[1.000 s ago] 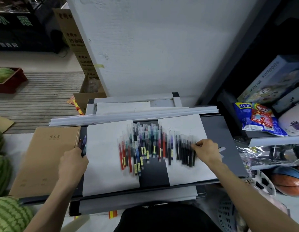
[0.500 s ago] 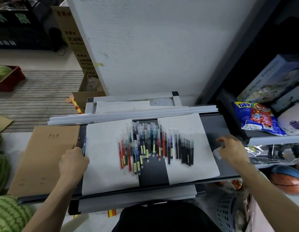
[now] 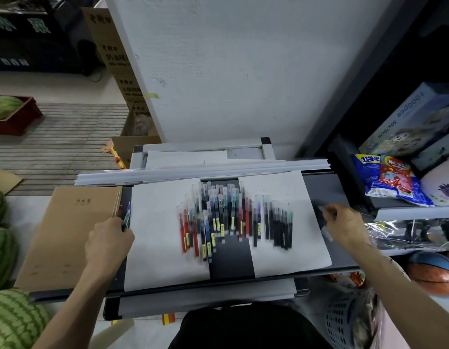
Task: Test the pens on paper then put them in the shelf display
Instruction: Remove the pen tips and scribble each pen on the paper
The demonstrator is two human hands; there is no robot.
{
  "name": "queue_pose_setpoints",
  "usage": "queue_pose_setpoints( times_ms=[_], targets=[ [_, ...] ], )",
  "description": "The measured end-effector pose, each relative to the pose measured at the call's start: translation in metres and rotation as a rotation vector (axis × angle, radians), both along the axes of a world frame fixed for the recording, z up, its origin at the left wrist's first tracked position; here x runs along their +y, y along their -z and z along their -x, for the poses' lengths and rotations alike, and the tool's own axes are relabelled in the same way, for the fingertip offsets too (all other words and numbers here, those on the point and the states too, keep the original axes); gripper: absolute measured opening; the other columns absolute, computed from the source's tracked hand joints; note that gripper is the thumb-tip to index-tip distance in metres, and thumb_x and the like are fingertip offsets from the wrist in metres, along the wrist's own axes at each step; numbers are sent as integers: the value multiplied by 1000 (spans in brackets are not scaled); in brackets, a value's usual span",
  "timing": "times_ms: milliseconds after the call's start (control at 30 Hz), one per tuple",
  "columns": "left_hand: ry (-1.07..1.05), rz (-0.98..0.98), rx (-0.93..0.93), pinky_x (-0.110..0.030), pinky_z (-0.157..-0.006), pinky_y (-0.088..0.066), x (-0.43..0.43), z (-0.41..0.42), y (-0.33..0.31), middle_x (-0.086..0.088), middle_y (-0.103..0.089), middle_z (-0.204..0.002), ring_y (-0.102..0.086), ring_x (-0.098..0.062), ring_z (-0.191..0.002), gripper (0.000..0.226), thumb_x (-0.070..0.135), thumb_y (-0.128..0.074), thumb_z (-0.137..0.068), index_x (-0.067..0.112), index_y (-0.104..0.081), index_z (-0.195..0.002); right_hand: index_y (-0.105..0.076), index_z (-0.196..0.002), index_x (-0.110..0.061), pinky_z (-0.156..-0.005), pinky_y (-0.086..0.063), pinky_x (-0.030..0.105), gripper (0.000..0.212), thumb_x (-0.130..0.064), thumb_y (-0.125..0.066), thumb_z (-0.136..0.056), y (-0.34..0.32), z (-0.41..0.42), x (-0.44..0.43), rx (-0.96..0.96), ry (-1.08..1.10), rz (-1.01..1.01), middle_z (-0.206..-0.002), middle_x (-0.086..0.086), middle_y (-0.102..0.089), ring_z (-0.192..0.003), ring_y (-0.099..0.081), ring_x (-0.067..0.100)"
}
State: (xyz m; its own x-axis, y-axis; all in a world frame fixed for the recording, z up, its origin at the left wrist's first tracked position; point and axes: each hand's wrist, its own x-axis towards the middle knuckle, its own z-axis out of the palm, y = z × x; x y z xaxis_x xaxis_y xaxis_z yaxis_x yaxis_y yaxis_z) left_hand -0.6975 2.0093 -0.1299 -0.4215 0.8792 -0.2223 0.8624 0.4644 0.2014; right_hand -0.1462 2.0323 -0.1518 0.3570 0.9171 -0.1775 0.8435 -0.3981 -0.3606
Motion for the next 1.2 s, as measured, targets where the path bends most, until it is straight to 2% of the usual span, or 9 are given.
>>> queue_pose_setpoints(
  times_ms=[100,233,400,500,633,800,933,1100,1200],
  targets=[
    [44,-89,-19,-29,-52,-37,-2,-19,-14,0,-58,-64,-51,-20,-56,21,20,-55,-92,20,-59,-71,-75,-115,-10,-93,-52,35,23,-26,-68,-100,-16,41,0,194,-13,-39,-109,9,-78,-103,-71,31],
    [157,-151,-162,-25,-49,-36,-13,-63,-33,10,-61,-68,-56,-9,-54,20,24,-52,-102,24,-64,-86,-74,-100,-30,-84,-52,18,4,-31,-70,-99,-44,101,-11,542,-150,-70,-93,-19,-75,-92,-69,-1],
    [485,-167,-398,-27,-57,-41,-29,-109,-54,13,-64,-84,-57,-7,-64,15,27,-51,-106,32,-64,-102,-76,-103,-31,-69,-47,13,10,-24,-69,-100,-77,144,-21,767,-284,-68,-86,-23,-72,-75,-61,2],
    [616,-245,-432,-23,-59,-40,-35,-124,-68,22,-62,-85,-57,-5,-69,16,34,-51,-106,35,-67,-105,-78,-106,-27,-64,-44,15,13,-20,-69,-100,-89,156,-25,845,-346,-33,-76,-12,-66,-68,-55,2],
    [699,-278,-410,-23,-67,-50,-39,-136,-84,23,-64,-90,-58,-3,-71,32,51,-44,-104,36,-71,-109,-79,-106,-22,-64,-45,22,13,-17,-69,-101,-102,164,-32,934,-409,-11,-84,19,-67,-72,-58,11],
    [728,-312,-396,-23,-66,-50,-41,-139,-93,21,-66,-92,-54,0,-65,30,46,-48,-104,31,-74,-110,-79,-104,-19,-67,-52,40,12,-12,-70,-99,-110,163,-36,967,-428,-14,-83,11,-73,-78,-66,25],
    [731,-303,-382,-27,-67,-54,-40,-137,-95,20,-66,-92,-57,-4,-67,33,44,-48,-104,29,-75,-112,-80,-100,-21,-60,-44,16,15,-10,-70,-99,-112,158,-36,934,-420,-31,-81,10,-72,-67,-58,5],
    [755,-302,-381,-29,-63,-52,-39,-140,-97,20,-63,-90,-53,-5,-66,36,47,-44,-105,30,-74,-111,-79,-103,-13,-73,-52,31,13,-6,-70,-98,-111,166,-39,962,-424,-4,-86,11,-75,-80,-68,20],
    [790,-290,-371,-36,-59,-50,-39,-146,-95,15,-56,-83,-51,-10,-67,31,42,-45,-106,28,-73,-109,-80,-100,-12,-72,-49,31,13,-5,-70,-96,-107,177,-42,970,-406,-13,-84,13,-73,-74,-61,16]
  ],
)
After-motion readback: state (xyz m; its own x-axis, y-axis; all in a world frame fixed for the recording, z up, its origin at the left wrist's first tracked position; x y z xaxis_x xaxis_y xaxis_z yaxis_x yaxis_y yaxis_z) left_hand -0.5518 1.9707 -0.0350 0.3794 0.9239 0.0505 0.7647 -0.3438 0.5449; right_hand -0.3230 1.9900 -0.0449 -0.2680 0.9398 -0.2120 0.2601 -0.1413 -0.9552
